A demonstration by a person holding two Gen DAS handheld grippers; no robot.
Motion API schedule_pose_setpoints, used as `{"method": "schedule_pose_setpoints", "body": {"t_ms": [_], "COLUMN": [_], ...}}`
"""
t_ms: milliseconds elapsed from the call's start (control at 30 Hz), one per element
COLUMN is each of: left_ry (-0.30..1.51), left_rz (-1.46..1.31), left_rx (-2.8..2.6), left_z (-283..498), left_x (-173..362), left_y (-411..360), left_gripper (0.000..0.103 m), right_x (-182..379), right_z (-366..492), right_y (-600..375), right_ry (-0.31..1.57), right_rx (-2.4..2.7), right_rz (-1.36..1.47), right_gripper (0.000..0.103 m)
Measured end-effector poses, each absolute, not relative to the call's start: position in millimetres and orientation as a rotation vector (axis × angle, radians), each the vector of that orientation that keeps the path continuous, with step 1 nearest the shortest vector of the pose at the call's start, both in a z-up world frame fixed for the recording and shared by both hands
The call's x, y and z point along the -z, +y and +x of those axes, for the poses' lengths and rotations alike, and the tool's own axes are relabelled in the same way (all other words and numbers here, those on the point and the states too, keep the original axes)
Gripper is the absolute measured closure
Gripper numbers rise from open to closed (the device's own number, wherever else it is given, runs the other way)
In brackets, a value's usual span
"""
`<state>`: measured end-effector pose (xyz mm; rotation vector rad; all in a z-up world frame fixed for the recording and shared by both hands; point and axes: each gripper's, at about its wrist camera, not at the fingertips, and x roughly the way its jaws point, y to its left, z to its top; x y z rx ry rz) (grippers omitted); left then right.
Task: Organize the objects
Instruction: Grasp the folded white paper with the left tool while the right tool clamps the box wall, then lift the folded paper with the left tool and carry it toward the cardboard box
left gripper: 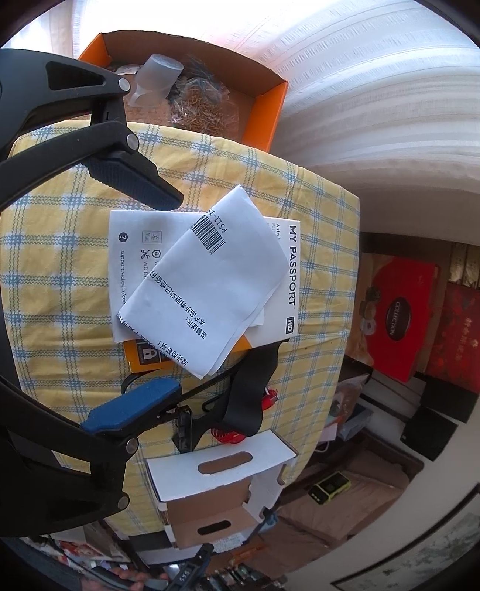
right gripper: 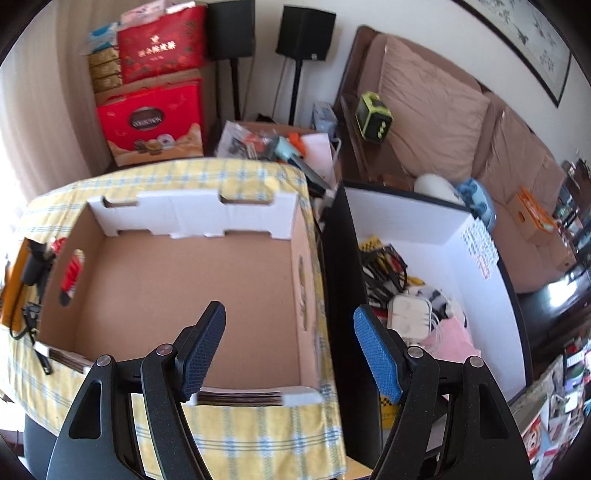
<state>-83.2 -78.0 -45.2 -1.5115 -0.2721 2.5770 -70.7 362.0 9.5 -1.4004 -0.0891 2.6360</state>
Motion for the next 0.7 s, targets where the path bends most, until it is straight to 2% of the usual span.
{"method": "schedule_pose_setpoints", "body": {"t_ms": [133,200,233,267,300,367,467,600,700], "left_ry": [-0.278,-0.253,-0.241,-0.226,-0.213,-0.199,-0.213,-0.235,-0.281], "left_rz": [-1.523,-1.521,-1.52,-1.522,-1.527,-1.537,-1.545,-1.545,-1.547], "left_rx": [-2.58,-2.59,-2.595,-2.601,-2.608,-2.619,-2.618,-2.634,-2.626], "left_z": [-84.2,-83.8,-83.6,-83.6,-84.1,-84.9,-85.6,-86.1,-87.6], "left_x": [49.8,49.6,49.1,48.6,48.3,48.1,47.7,47.4,48.7], "left_y": [-78.1,-77.9,-78.3,-78.8,-79.6,-82.1,-87.2,-93.1,-99.4], "left_gripper": [0.02,0.03,0.034,0.042,0.05,0.062,0.069,0.088,0.093], "right_x": [10.7,18.9,23.2,27.7,32.0,38.1,39.0,39.6,40.8], "right_z": [-80.2,-81.7,-82.4,-83.4,-84.4,-85.1,-82.6,-80.8,-79.9], "right_y": [375.0,379.8,382.0,383.3,383.2,379.3,371.0,364.2,367.1], "right_ry": [-0.098,-0.084,-0.069,-0.052,-0.041,-0.075,-0.159,-0.21,-0.2], "right_rx": [-2.567,-2.557,-2.554,-2.556,-2.561,-2.554,-2.572,-2.598,-2.609], "right_rz": [-1.468,-1.487,-1.506,-1.533,-1.562,-1.58,-1.555,-1.557,-1.557], "right_gripper": [0.046,0.05,0.062,0.08,0.087,0.09,0.093,0.094,0.094]}}
